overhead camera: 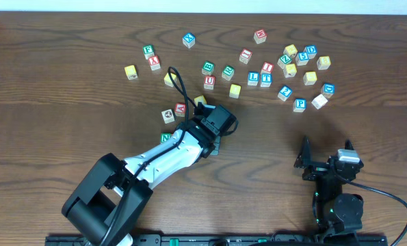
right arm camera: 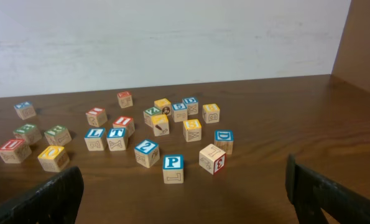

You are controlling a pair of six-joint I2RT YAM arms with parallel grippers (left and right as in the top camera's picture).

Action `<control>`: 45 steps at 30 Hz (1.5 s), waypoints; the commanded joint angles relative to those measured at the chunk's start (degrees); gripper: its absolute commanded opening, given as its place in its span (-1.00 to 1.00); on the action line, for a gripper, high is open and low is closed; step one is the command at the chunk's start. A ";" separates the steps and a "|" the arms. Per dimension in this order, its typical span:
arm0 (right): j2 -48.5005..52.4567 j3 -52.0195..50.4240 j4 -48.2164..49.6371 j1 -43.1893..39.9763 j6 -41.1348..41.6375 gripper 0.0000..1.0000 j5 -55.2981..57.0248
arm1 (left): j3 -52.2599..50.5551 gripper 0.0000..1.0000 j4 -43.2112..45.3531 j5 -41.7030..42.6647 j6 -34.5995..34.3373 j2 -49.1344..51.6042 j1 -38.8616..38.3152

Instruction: Spell out NEURIPS

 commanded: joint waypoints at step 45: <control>-0.11 -0.09 -0.26 0.07 -0.48 0.99 0.09 | 1.03 -0.31 -11.58 8.33 -0.35 0.70 0.09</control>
